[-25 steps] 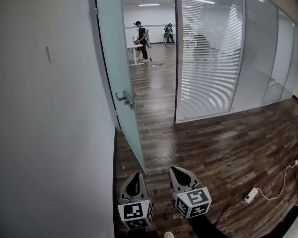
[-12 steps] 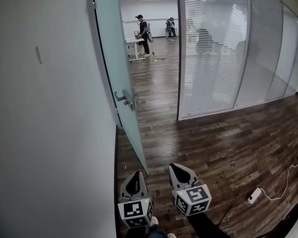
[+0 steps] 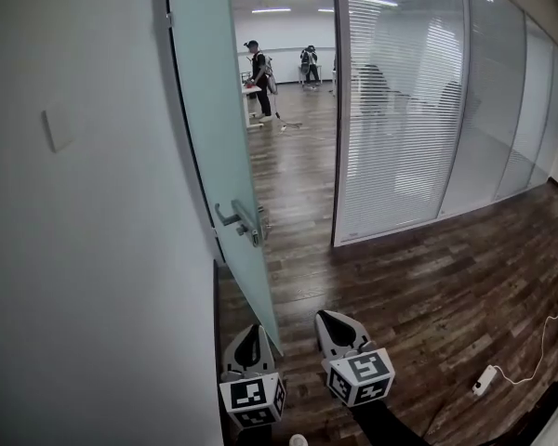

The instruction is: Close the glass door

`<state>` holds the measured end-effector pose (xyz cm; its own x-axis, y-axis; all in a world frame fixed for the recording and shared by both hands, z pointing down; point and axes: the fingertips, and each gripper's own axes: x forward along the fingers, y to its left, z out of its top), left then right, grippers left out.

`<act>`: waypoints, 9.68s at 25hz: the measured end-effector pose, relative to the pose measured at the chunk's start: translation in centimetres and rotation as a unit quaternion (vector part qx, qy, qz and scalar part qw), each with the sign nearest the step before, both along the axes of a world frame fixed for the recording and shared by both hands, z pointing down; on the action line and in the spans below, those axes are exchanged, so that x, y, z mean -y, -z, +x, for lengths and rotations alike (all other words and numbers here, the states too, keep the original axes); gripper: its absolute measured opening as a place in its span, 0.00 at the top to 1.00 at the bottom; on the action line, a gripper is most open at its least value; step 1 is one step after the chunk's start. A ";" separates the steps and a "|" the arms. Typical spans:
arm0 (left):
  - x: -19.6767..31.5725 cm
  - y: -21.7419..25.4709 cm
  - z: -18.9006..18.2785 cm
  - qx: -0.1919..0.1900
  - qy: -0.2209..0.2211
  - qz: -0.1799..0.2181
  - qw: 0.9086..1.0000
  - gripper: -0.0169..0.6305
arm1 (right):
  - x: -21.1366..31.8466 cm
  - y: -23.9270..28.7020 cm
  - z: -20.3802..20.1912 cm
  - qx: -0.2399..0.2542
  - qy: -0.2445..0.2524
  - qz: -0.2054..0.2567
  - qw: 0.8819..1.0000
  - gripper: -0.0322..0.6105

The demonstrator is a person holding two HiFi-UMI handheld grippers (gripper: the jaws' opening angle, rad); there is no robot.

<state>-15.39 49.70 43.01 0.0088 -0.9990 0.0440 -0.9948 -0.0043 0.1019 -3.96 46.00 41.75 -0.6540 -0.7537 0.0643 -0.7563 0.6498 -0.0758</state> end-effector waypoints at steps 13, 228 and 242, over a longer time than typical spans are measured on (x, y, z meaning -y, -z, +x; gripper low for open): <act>8.6 -2.1 -2.9 -0.011 -0.018 -0.016 1.000 0.98 | 8.2 -1.9 -2.8 -0.010 -0.020 -0.021 1.000 0.95; 103.2 -8.2 11.5 0.571 -0.232 -0.140 0.775 0.79 | 90.3 -3.3 13.3 0.001 -0.129 0.000 0.992 0.89; 109.9 -5.3 9.9 0.562 -0.223 -0.161 0.780 0.79 | 100.6 0.2 9.9 0.006 -0.146 0.004 0.989 0.89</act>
<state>-5.50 -60.15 48.26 0.1279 -0.8434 0.5218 -0.3627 -0.5294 -0.7669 5.90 -54.64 41.56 -0.4084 -0.9114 0.0511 -0.9112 0.4038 -0.0817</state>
